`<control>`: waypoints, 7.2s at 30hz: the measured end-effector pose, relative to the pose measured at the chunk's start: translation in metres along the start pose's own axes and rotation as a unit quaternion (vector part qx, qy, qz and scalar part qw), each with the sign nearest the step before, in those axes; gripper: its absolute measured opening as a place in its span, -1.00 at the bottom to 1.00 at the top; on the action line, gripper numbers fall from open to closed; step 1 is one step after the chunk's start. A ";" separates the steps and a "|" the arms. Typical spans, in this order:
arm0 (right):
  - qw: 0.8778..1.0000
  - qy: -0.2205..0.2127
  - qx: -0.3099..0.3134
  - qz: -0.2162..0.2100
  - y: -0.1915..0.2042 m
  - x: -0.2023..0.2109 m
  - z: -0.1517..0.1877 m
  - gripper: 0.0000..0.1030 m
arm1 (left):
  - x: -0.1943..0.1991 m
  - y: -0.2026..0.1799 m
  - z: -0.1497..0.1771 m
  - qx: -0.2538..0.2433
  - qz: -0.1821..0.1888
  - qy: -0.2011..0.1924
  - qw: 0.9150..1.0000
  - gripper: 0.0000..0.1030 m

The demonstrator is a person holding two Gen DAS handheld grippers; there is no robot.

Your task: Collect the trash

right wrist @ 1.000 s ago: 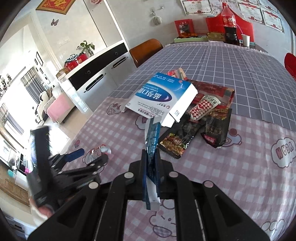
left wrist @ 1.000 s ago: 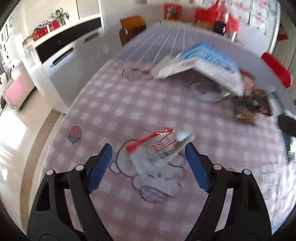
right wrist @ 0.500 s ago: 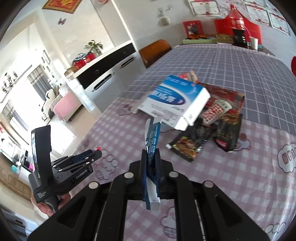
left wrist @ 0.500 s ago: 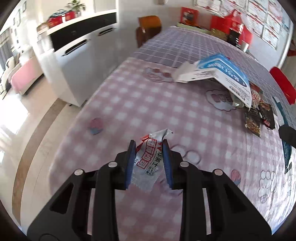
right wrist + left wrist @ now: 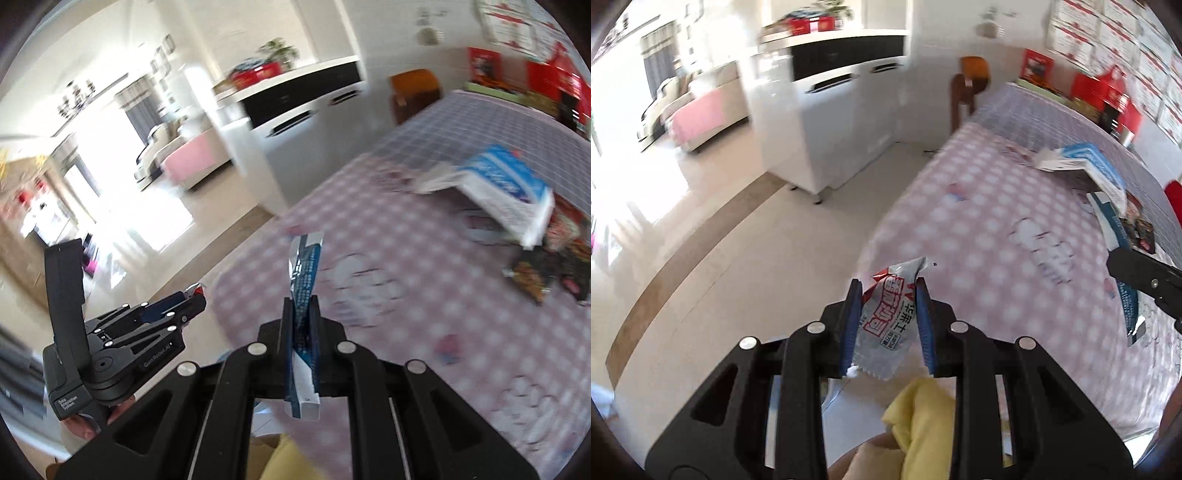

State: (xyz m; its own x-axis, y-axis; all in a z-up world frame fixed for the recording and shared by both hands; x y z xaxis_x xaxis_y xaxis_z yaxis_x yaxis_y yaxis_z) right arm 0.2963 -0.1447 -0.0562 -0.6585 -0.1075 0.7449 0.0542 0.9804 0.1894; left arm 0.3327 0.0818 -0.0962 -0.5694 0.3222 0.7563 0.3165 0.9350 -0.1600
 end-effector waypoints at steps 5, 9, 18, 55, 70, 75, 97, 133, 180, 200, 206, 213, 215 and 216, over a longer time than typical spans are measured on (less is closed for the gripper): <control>0.998 0.022 0.042 -0.033 0.056 -0.018 0.009 -0.84 | 0.014 0.050 0.022 0.045 -0.033 0.004 0.998 -0.45; 0.995 0.036 0.083 -0.050 0.101 -0.032 0.017 -0.84 | 0.026 0.088 0.040 0.080 -0.053 0.007 0.995 -0.45; 0.984 0.071 0.148 -0.069 0.173 -0.063 0.033 -0.84 | 0.027 0.148 0.071 0.147 -0.072 0.030 0.986 -0.44; 0.966 0.119 0.216 -0.081 0.241 -0.094 0.080 0.39 | 0.077 0.202 0.147 0.262 -0.153 0.020 0.953 0.27; 0.995 0.046 0.091 -0.018 0.083 -0.031 0.032 0.63 | 0.041 0.064 0.062 0.117 -0.064 0.001 0.991 0.42; 0.999 0.019 0.027 0.022 0.018 -0.007 0.028 0.69 | 0.019 -0.002 0.036 0.055 -0.017 0.012 0.998 0.46; 0.945 -0.013 -0.237 0.225 -0.282 0.072 0.066 0.71 | -0.085 -0.274 -0.021 -0.163 0.156 0.092 0.970 0.62; 0.971 0.017 -0.139 0.196 -0.231 0.011 0.001 -0.55 | -0.080 -0.225 -0.028 -0.124 0.165 0.049 0.977 -0.85; 0.987 0.085 0.137 -0.022 0.167 -0.044 0.065 -0.55 | 0.066 0.104 0.096 0.142 -0.056 -0.011 0.988 -0.86; 0.968 0.138 0.207 -0.032 0.235 -0.098 0.089 -0.55 | 0.041 0.207 0.149 0.274 -0.083 0.030 0.958 -0.84; 0.960 0.154 0.227 -0.056 0.277 -0.114 0.090 -0.14 | 0.062 0.224 0.174 0.293 -0.137 0.029 0.946 0.25; 0.960 0.134 0.238 -0.065 0.290 -0.109 0.087 0.35 | 0.091 0.232 0.186 0.299 -0.181 0.006 0.937 0.39; 0.960 0.135 0.237 -0.064 0.286 -0.107 0.087 0.35 | 0.094 0.228 0.184 0.294 -0.181 0.004 0.938 0.39; 0.961 0.135 0.235 -0.062 0.282 -0.106 0.087 0.35 | 0.095 0.226 0.183 0.290 -0.180 0.003 0.940 0.39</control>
State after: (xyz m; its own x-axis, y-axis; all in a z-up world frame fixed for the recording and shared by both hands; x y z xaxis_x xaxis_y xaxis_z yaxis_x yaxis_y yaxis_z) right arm 0.3162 0.1571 -0.1376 -0.4164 -0.2057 0.8856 -0.3993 0.9165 0.0251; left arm 0.2115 0.3508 -0.1765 -0.5555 -0.0291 0.8310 -0.3637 0.9072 -0.2113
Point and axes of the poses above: each gripper's, at about its wrist camera, not at the fingertips, and x roughly against the way its jaws point, y to its left, z to its underside, the point moved 1 cm from there along -x, roughly the way its jaws point, and after that the axes turned 10 degrees about z, right-handed, at the moved point
